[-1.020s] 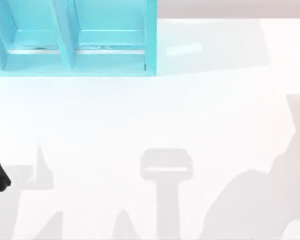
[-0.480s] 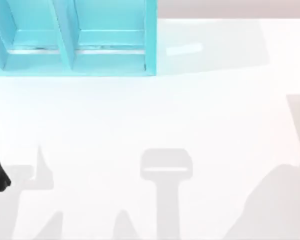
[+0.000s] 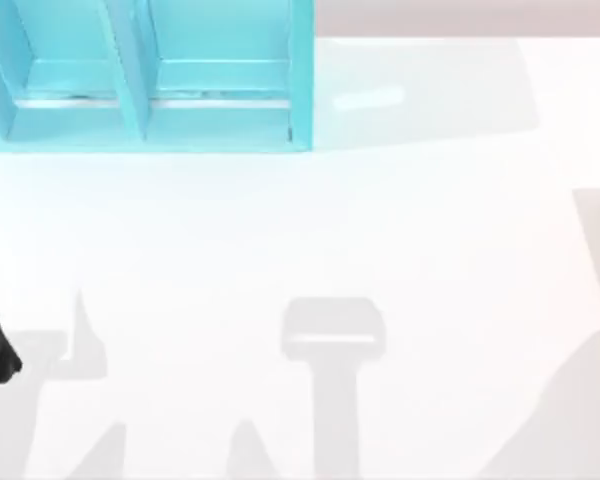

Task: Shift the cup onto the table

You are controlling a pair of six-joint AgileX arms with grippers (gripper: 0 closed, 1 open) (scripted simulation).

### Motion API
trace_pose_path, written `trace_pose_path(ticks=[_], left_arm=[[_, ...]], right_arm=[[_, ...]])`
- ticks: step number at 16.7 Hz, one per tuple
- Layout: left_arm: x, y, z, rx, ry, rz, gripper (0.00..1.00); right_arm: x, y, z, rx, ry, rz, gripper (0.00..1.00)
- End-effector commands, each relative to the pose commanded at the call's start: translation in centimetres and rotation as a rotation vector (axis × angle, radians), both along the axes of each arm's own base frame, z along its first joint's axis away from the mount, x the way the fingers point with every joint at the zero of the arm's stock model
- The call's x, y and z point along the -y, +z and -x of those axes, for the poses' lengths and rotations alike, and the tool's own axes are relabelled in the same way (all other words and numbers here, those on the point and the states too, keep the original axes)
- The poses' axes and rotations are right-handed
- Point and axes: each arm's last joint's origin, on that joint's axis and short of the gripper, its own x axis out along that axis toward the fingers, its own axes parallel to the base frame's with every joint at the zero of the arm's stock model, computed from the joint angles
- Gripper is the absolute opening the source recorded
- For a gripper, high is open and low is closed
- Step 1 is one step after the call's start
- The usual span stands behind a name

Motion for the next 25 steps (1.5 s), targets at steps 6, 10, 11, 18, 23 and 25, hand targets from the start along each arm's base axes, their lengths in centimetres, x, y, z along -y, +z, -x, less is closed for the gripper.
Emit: trace_pose_path(ticks=[6,10,11,18,23,25], left_arm=[[0.00,0.00,0.00,0.000,0.000,0.000,1.00],[0.00,0.00,0.00,0.000,0.000,0.000,1.00],[0.00,0.00,0.00,0.000,0.000,0.000,1.00],[0.00,0.00,0.00,0.000,0.000,0.000,1.00],[0.00,0.00,0.00,0.000,0.000,0.000,1.00],[0.00,0.00,0.00,0.000,0.000,0.000,1.00]], right_arm=[[0.00,0.00,0.00,0.000,0.000,0.000,0.62],[0.00,0.00,0.00,0.000,0.000,0.000,0.32],[0.00,0.00,0.00,0.000,0.000,0.000,0.25],[0.00,0.00,0.00,0.000,0.000,0.000,0.00],[-0.02,0.06,0.00,0.001,0.000,0.001,0.00],[-0.43,0.42,-0.11,-0.002,0.000,-0.001,0.00]])
